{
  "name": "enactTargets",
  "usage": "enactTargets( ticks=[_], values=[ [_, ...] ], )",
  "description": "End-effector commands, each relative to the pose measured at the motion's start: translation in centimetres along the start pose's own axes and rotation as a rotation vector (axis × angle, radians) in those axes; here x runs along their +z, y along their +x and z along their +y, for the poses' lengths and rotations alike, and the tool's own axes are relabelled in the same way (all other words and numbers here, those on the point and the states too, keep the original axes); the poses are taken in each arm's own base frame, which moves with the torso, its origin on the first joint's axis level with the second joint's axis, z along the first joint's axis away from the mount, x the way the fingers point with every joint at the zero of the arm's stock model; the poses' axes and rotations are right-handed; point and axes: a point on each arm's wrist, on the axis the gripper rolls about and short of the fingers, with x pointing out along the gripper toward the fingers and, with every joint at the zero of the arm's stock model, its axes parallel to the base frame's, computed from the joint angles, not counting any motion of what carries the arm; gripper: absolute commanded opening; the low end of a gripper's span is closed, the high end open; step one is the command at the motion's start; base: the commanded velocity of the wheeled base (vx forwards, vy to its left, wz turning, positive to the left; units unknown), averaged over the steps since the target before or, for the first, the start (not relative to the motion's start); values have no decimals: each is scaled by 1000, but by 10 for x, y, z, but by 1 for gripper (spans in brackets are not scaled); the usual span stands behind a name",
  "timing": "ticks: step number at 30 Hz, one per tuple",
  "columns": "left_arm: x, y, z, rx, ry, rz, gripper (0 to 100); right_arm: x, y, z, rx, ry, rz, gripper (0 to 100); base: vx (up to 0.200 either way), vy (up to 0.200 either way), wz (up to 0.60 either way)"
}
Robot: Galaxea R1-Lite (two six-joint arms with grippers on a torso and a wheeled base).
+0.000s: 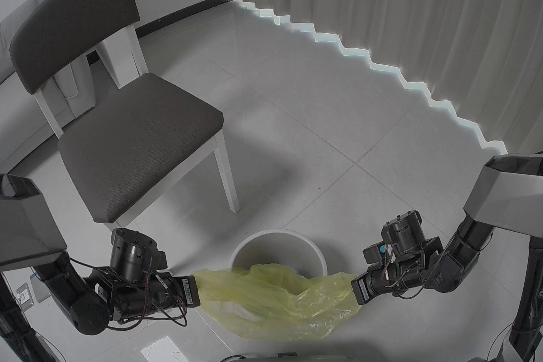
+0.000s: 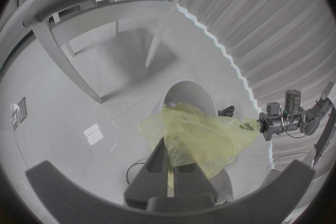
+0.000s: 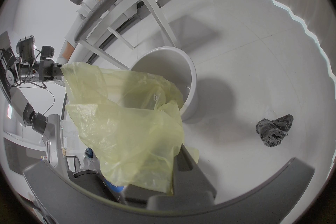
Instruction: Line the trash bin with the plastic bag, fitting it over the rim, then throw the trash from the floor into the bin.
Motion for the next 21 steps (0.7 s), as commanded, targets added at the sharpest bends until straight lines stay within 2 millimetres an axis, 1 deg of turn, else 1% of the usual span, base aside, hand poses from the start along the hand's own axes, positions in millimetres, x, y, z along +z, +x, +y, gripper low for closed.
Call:
enactTargets(
  ticks=[1, 2, 3, 5, 8, 11, 14, 15, 16, 18, 21],
  values=[
    [0, 28, 8, 39, -13, 38, 0, 1, 21, -8, -5, 12, 22, 0, 0, 0, 0],
    [1, 29, 9, 40, -14, 37, 0, 1, 23, -9, -5, 12, 25, 0, 0, 0, 0],
    [3, 35, 8, 38, -13, 34, 0, 3, 30, -12, -8, 15, 26, 0, 0, 0, 0],
    [7, 42, 8, 38, -15, 31, 0, 5, 37, -15, -11, 17, 20, 0, 0, 0, 0],
    [24, 59, 16, 52, -33, -7, 0, 20, 48, -24, -18, 26, -14, 0, 0, 0, 0],
    [39, 68, 21, 59, -36, -50, 0, 36, 52, -32, -29, 44, -27, 0, 0, 0, 0],
    [52, 70, 27, 64, -52, -91, 0, 48, 51, -40, -41, 58, -35, 0, 0, 0, 0],
    [52, 70, 27, 64, -52, -91, 0, 48, 51, -40, -41, 58, -35, 0, 0, 0, 0],
    [61, 69, 31, 70, -65, -115, 0, 55, 49, -43, -46, 62, -51, 0, 0, 0, 0],
    [67, 68, 36, 79, -78, -137, 0, 59, 48, -47, -53, 68, -64, 0, 0, 0, 0],
    [65, 63, 37, 83, -82, -134, 0, 58, 45, -48, -56, 73, -63, 0, 0, 0, 0]
  ],
)
